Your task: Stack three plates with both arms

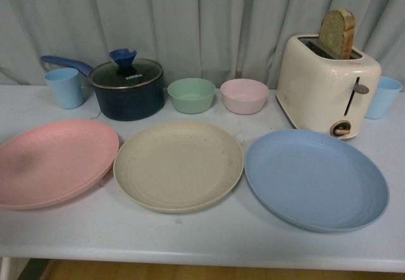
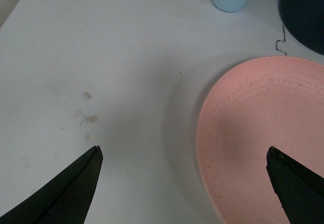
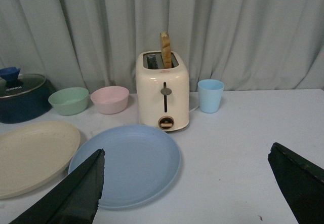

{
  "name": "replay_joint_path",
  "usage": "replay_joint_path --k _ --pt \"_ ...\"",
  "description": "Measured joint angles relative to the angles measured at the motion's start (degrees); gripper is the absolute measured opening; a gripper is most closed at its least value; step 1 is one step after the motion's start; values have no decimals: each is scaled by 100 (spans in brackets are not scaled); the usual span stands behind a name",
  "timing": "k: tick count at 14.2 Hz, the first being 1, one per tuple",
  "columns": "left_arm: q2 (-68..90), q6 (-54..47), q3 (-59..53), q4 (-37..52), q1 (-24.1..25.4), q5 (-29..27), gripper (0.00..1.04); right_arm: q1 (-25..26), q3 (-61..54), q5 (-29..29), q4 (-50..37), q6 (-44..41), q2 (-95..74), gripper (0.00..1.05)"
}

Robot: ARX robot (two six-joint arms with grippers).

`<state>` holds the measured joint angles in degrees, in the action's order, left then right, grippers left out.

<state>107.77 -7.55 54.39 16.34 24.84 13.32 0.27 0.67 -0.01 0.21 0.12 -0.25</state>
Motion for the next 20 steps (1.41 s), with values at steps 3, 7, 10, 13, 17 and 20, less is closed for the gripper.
replay_joint_path --k 3,7,10,13,17,20 --pt "835 -39 490 103 -361 -59 98 0 0 0 0 2 0 98" --pt "1495 24 855 195 -291 -144 98 0 0 0 0 0 0 98" --pt "1707 219 881 286 -328 -96 98 0 0 2 2 0 0 98" --pt "2024 356 938 345 -376 -103 98 0 0 2 0 0 0 98" --pt "2144 363 1021 345 -402 -232 64 0 0 0 0 2 0 98" --pt "2144 361 1040 258 -404 -282 27 0 0 2 0 0 0 98"
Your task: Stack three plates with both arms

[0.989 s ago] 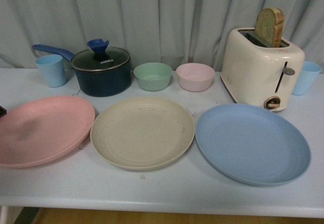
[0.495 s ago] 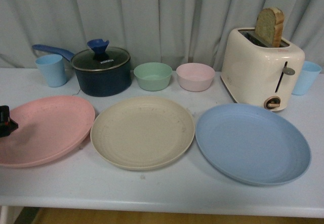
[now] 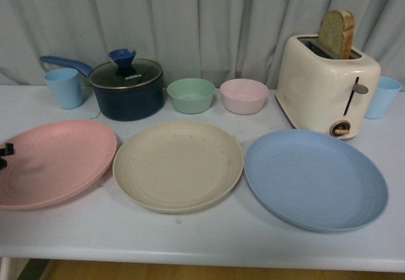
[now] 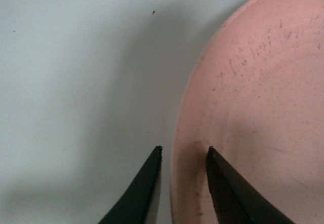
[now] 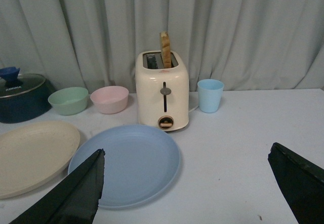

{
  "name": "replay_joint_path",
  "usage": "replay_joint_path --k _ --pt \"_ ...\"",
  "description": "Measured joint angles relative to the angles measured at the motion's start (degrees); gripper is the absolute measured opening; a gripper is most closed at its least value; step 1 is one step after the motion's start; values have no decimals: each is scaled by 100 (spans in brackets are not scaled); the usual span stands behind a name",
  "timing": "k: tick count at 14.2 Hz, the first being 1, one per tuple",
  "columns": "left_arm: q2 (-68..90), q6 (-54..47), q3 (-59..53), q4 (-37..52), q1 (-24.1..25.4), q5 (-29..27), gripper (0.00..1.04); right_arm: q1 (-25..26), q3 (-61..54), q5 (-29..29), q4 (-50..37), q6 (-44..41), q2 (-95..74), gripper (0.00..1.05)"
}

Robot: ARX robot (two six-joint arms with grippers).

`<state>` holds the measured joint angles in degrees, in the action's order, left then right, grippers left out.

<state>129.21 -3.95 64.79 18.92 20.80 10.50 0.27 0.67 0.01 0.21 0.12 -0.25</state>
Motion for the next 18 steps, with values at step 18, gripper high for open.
replay_joint_path --k 18 --pt "-1993 -13 -138 -645 -2861 -4 3 0 0 -2 0 0 0 98"
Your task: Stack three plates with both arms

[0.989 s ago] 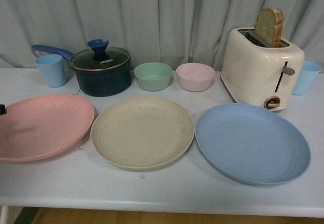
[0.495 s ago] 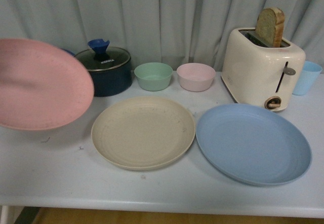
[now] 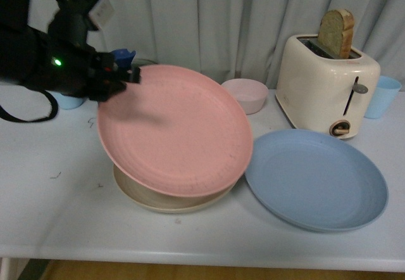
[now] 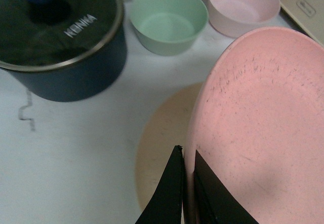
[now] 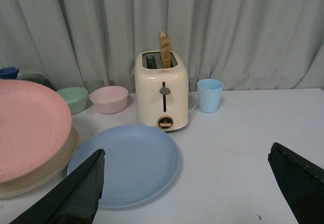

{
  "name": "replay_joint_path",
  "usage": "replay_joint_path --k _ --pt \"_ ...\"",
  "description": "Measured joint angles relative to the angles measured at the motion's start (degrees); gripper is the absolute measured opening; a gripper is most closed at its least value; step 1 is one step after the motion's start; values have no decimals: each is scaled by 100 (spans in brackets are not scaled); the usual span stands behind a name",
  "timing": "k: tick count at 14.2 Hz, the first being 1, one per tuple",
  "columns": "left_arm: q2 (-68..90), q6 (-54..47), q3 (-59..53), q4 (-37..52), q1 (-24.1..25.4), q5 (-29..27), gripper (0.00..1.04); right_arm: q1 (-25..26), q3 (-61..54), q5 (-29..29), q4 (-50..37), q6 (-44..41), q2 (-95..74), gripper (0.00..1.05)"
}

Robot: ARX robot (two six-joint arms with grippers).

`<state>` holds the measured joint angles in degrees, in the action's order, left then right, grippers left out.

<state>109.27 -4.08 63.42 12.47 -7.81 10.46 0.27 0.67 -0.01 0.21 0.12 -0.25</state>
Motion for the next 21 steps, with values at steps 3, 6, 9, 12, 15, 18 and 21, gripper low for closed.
replay_joint_path --k 3,6,9,12,15,18,21 --pt "662 413 404 -39 -87 -149 3 0 0 0 0 0 0 98" --pt "1209 529 730 -83 83 -308 3 0 0 0 0 0 0 98" --pt "1182 1191 699 122 127 55 42 0 0 0 0 0 0 98" --pt "988 1410 527 306 157 90 51 0 0 0 0 0 0 98" --pt "431 1777 140 640 216 57 65 0 0 0 0 0 0 98" --pt "-925 1882 -494 1204 387 -186 89 0 0 0 2 2 0 98" --pt "-2846 1495 -1482 1443 540 -831 91 0 0 0 0 0 0 98"
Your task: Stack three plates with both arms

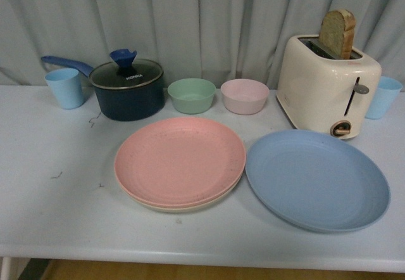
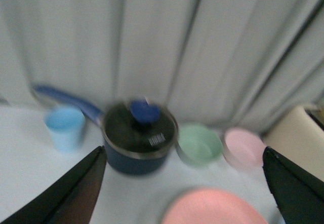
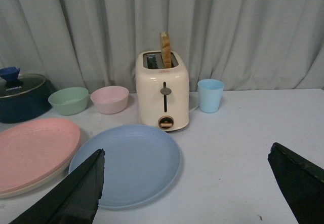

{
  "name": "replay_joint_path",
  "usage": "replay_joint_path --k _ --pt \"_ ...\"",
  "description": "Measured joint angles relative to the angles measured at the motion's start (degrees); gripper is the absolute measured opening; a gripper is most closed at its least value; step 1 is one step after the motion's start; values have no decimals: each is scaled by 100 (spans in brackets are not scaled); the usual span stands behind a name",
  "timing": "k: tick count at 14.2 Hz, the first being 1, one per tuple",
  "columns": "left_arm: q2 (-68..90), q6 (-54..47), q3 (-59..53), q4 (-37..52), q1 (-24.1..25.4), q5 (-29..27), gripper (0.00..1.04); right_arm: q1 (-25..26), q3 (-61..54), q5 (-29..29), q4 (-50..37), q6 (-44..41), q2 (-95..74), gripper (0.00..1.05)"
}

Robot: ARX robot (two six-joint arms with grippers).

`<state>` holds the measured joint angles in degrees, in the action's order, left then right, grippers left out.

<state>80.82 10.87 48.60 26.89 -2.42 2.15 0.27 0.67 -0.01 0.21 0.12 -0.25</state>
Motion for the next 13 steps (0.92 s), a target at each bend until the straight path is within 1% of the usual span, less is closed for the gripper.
replay_joint_path --k 2,4,6,7,8,13 --pt "-1606 -778 -1281 363 240 -219 62 0 0 -2 0 0 0 98" --pt "-2050 -925 -1891 673 262 -236 42 0 0 2 0 0 0 98" --pt "-2201 -984 -2566 748 240 -219 22 0 0 0 2 0 0 98" --pt "-2398 -986 -2889 831 236 -219 10 0 0 0 0 2 0 98" --pt "-2636 -984 -3064 918 236 -219 2 0 0 0 0 0 0 98" --pt "-3429 -1001 -3853 866 240 -219 2 0 0 0 0 2 0 98"
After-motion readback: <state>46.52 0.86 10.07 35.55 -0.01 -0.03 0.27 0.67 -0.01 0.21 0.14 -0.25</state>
